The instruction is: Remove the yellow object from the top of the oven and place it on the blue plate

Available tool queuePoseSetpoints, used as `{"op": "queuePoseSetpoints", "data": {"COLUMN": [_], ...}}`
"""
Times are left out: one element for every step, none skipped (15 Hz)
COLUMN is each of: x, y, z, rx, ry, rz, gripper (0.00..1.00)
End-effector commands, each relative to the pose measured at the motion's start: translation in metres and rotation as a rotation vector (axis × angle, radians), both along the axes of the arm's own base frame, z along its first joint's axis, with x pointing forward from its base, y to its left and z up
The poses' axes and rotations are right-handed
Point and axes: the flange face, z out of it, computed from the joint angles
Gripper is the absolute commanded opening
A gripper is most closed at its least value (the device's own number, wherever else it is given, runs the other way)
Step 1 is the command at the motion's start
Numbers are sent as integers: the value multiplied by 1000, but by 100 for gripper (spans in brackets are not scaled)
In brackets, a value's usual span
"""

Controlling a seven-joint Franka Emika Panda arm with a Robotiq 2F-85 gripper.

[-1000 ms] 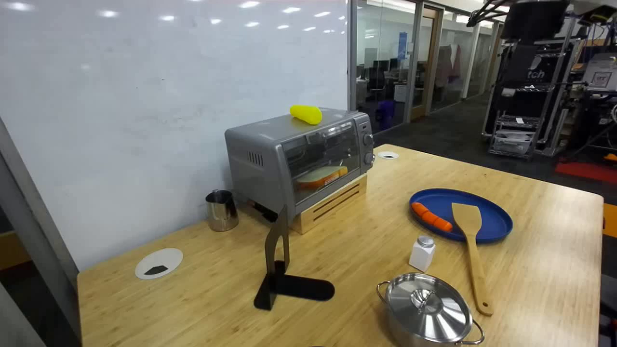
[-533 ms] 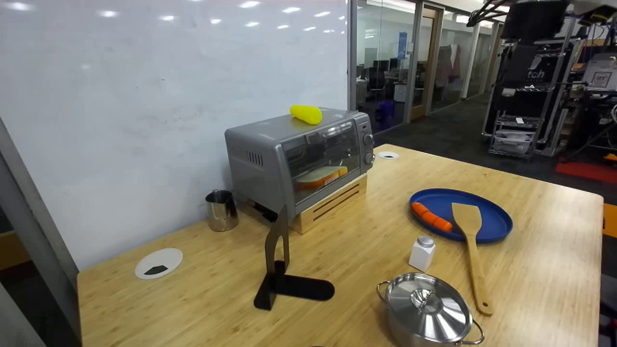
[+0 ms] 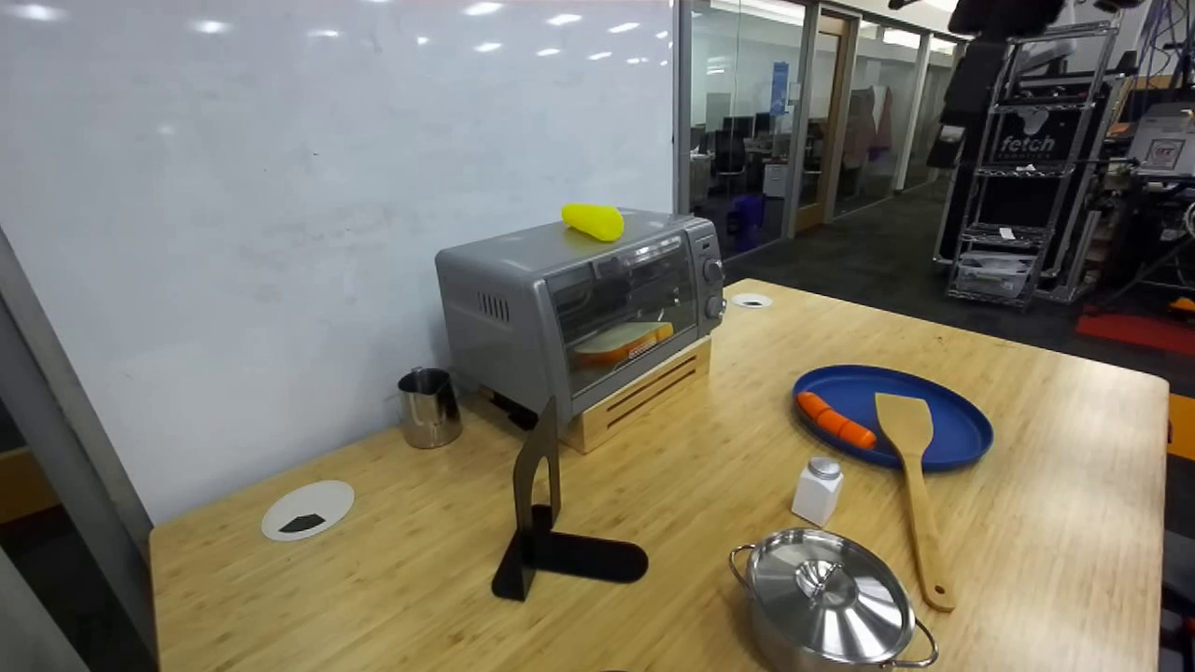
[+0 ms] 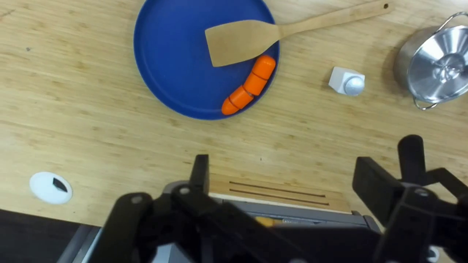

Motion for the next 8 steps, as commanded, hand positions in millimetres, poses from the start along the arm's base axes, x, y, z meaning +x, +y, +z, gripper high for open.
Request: {"op": "queuePoseSetpoints", "data": {"x": [57, 75, 91, 106, 121, 135, 150, 164], "y": [-13, -12, -9, -5, -2, 5, 14, 19], "z": [25, 32, 38, 45, 50, 55, 61, 67], "rx": [1, 0, 1, 12, 25, 42, 57, 79], "ry": [-16, -22, -35, -45, -54, -63, -82, -101], "rz": [-23, -25, -36, -47, -52, -67, -92, -113], "gripper": [100, 100, 100, 100, 100, 100, 100, 100]}}
